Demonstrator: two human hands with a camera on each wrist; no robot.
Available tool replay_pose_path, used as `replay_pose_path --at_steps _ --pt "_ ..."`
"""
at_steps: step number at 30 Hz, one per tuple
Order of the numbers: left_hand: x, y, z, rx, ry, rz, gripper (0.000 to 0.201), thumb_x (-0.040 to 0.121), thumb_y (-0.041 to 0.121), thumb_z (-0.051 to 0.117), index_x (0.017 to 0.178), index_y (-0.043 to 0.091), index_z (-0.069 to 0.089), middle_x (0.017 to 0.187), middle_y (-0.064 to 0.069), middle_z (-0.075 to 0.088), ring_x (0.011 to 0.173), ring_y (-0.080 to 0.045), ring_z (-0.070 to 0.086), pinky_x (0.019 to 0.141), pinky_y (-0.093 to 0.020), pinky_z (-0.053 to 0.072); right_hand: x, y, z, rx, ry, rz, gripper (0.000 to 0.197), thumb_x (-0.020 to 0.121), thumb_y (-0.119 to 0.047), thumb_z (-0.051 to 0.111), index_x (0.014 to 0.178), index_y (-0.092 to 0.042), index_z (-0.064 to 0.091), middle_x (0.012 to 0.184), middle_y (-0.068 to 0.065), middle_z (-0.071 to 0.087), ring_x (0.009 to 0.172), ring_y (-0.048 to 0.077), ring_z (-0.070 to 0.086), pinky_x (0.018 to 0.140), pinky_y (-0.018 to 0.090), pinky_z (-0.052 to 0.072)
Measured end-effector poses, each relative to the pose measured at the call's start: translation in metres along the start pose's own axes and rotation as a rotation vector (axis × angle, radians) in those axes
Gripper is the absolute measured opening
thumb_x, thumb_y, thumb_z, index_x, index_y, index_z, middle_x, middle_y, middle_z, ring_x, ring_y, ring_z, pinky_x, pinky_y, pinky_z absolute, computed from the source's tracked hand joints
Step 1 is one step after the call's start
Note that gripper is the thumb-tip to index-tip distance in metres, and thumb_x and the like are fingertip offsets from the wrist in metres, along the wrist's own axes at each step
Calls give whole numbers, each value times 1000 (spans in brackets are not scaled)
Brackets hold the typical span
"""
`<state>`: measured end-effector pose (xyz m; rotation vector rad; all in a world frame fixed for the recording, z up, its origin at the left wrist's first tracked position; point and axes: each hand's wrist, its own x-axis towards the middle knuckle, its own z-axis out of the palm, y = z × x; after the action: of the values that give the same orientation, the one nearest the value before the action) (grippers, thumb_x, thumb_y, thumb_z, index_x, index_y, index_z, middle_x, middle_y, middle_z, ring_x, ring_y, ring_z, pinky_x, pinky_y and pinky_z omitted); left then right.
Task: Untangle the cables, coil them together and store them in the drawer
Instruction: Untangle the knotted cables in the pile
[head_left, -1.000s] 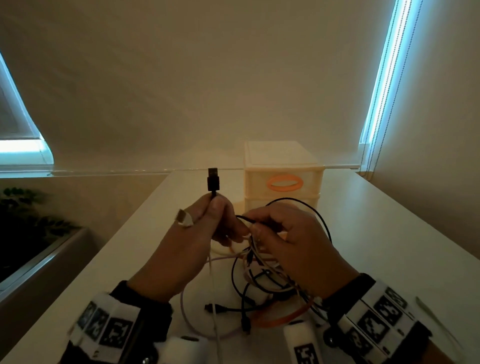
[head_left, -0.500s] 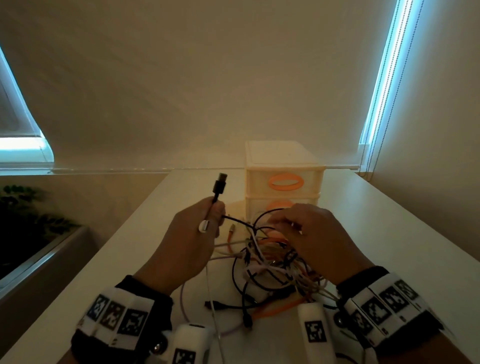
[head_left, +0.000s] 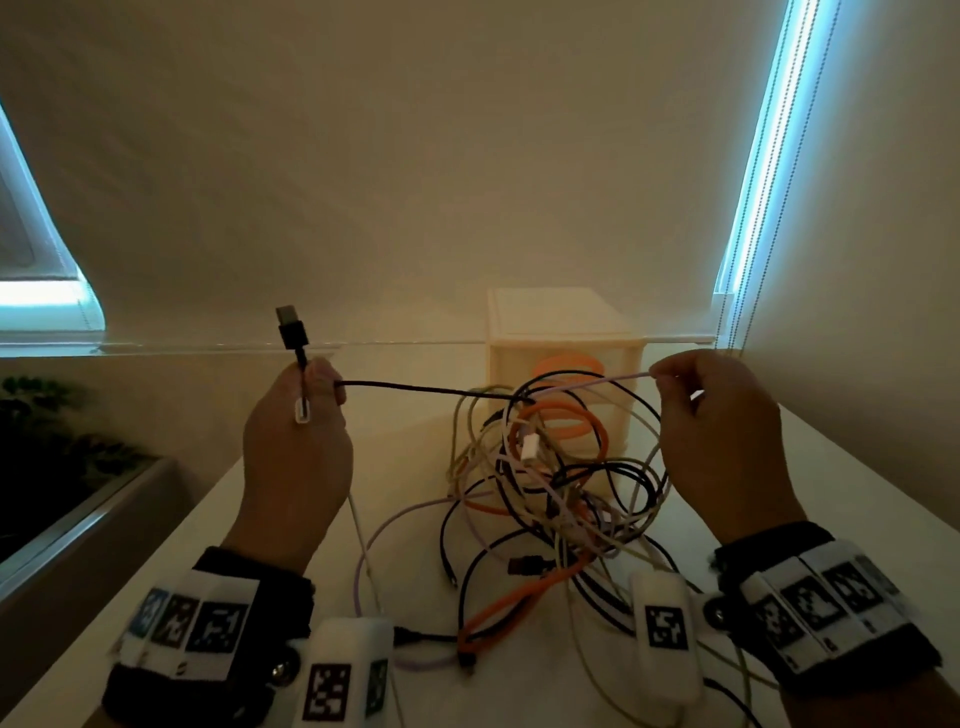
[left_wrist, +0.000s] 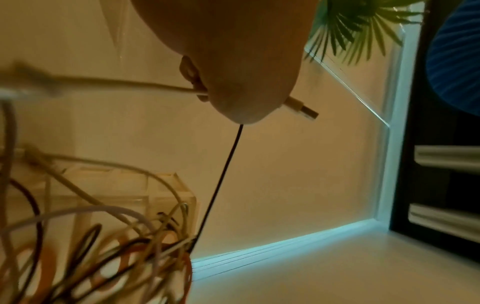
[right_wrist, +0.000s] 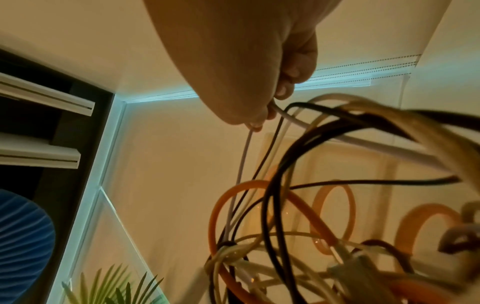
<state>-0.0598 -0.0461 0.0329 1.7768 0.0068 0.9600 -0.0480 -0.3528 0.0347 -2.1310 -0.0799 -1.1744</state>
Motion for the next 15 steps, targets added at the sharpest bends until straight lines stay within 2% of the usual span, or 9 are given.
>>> replay_pose_path --at_steps 2,4,6,8,11,13,15 --pt "-6 2 6 -41 -121 -16 39 109 37 35 81 20 55 68 -7 55 59 -15 49 60 -37 42 -2 -4 -1 22 -8 -44 11 97 -10 62 101 -14 70 95 -1 60 77 13 58 70 13 44" --pt "-19 4 15 10 -286 44 39 110 33 35 83 16 56 65 -5 55 53 -10 48 57 -32 41 -6 -10 0 82 -51 -106 12 93 -8 66 101 -15 72 95 -3 61 71 4 58 68 5 42" --pt "-26 7 20 -12 -351 60 39 110 33 35 83 15 57 62 -2 55 52 -9 48 55 -27 41 -11 -20 1 127 -63 -228 14 90 -6 68 101 -14 73 93 -4 58 74 -2 56 70 2 40" --pt "-25 7 19 -98 -352 28 40 110 35 36 81 16 56 60 2 52 55 -11 47 58 -34 41 -17 -29 5 215 -113 -304 13 90 -5 68 99 -13 73 89 -7 59 73 0 59 68 6 46" --pt "-27 12 16 -273 -375 -57 39 111 31 35 81 14 54 58 5 50 59 -17 46 60 -36 38 -29 -39 17 321 -364 -213 11 92 -12 69 98 -20 76 86 -14 71 77 4 68 70 17 56" --pt "-30 17 17 -366 -415 -119 39 110 29 33 84 8 52 57 5 53 63 -24 51 61 -36 41 -35 -43 25 313 -502 -180 16 95 -12 66 96 -24 75 88 -15 72 80 4 68 70 15 54" --pt "-33 21 20 -467 -455 -190 38 110 29 32 85 6 51 58 3 55 66 -28 60 61 -35 48 -38 -46 30 319 -557 -198 19 95 -6 64 94 -22 75 90 -12 70 81 1 66 66 8 50"
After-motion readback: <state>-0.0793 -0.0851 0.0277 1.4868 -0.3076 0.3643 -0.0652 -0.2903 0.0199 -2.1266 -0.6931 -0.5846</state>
